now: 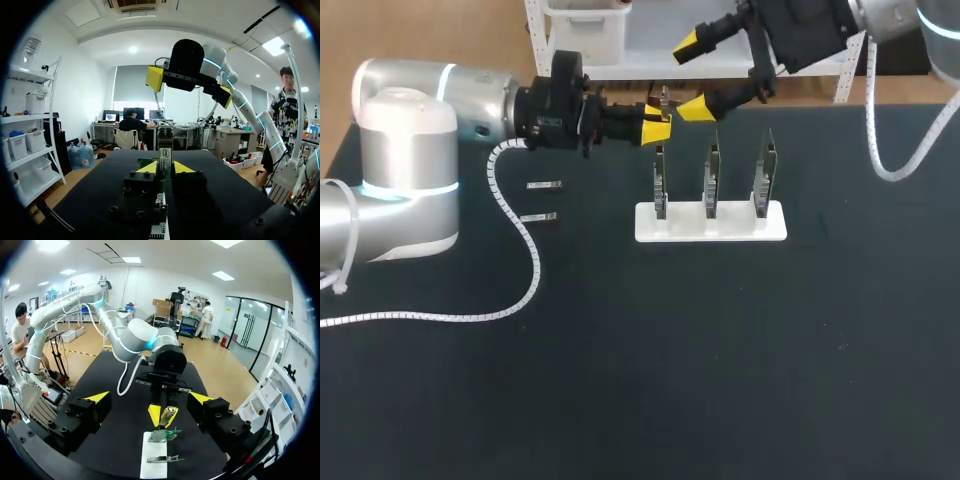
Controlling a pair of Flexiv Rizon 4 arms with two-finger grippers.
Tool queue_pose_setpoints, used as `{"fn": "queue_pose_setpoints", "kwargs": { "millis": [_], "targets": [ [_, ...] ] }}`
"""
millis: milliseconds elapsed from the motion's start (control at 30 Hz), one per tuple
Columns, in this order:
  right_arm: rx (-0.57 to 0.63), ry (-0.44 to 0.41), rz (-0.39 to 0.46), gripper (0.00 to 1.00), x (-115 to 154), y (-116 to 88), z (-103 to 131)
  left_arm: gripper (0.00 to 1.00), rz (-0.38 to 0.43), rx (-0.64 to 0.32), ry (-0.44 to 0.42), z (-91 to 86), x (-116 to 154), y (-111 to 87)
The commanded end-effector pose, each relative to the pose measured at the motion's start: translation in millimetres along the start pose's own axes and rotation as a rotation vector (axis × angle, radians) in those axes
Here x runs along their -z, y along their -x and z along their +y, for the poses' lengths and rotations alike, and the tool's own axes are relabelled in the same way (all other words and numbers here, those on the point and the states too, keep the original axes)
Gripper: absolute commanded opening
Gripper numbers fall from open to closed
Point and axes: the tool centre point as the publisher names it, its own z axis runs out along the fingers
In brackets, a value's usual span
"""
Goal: Pick up the optical module with the left hand, and insert it into the network port with the right hand.
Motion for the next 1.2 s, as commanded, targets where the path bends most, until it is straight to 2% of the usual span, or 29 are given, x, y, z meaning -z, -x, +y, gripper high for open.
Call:
{"fn": "queue_pose_setpoints", "kwargs": {
  "millis": [33, 233, 367, 667, 967, 1067, 1200],
  "targets": [
    [0.019, 0.085, -0.010, 1.00, -7, -7, -23, 0.00, 0.001, 0.001, -0.002, 1.0, 0, -0.2],
    [-0.011, 0.115, -0.046, 1.00, -18, -14, -34, 0.00, 0.001, 0.001, -0.002, 1.0, 0, -0.2],
    [-0.034, 0.123, -0.060, 1.00, -25, -17, -33, 0.00, 0.001, 0.001, -0.002, 1.0, 0, -0.2],
    [-0.124, 0.075, -0.040, 1.00, -14, -33, -18, 0.00, 0.001, 0.001, -0.002, 1.0, 0, -0.2],
    [-0.143, 0.016, -0.041, 1.00, -11, -23, 3, 0.00, 0.001, 0.001, -0.002, 1.0, 0, -0.2],
    [-0.184, 0.028, -0.017, 1.00, -16, -25, 10, 0.00, 0.001, 0.001, -0.002, 1.0, 0, -0.2],
    [-0.187, 0.027, -0.025, 1.00, -21, -26, 10, 0.00, 0.001, 0.001, -0.002, 1.0, 0, -0.2]
  ]
}}
